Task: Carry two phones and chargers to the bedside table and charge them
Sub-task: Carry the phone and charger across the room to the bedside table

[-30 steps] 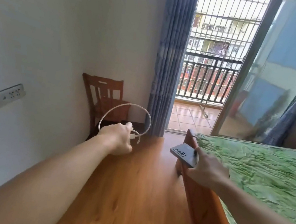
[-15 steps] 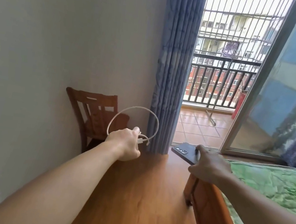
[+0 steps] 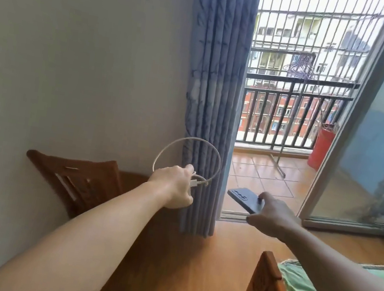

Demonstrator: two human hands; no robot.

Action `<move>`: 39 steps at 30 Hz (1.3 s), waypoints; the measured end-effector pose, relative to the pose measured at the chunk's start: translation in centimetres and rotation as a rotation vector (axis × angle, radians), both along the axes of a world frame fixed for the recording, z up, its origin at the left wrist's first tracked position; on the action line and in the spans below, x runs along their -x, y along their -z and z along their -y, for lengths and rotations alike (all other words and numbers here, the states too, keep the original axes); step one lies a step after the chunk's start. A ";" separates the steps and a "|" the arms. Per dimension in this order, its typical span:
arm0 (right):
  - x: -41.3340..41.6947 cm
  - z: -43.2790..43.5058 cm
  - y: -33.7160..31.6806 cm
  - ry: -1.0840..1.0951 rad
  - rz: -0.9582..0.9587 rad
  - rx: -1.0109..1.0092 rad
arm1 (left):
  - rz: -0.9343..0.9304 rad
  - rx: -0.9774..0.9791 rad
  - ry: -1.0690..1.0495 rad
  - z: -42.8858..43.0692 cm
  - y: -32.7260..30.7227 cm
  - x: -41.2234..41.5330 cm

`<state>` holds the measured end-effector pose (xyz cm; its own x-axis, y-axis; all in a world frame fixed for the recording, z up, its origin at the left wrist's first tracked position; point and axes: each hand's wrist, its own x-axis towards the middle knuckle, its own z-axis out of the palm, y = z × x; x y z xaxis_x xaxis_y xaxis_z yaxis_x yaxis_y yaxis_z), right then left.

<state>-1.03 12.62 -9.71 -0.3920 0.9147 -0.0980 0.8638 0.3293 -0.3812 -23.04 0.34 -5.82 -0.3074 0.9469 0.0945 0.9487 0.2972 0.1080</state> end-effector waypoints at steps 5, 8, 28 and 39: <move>3.1 -9.2 -0.2 0.044 0.007 -0.025 | 0.055 -0.029 0.114 -11.2 0.6 3.9; 5.5 -14.9 0.1 0.117 0.026 -0.035 | 0.127 -0.032 0.182 -18.5 1.3 6.6; 3.7 -46.3 2.9 0.765 0.193 -0.087 | 0.106 0.086 0.706 -61.3 3.6 5.2; -12.0 -65.5 7.4 1.039 0.016 0.041 | -0.028 0.159 0.891 -86.4 4.4 -8.5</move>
<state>10.93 78.08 -17.10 0.5891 0.7968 -0.1345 0.7194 -0.5930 -0.3616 -14.57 86.70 -10.21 0.5461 0.8354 -0.0616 0.8361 -0.5391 0.1013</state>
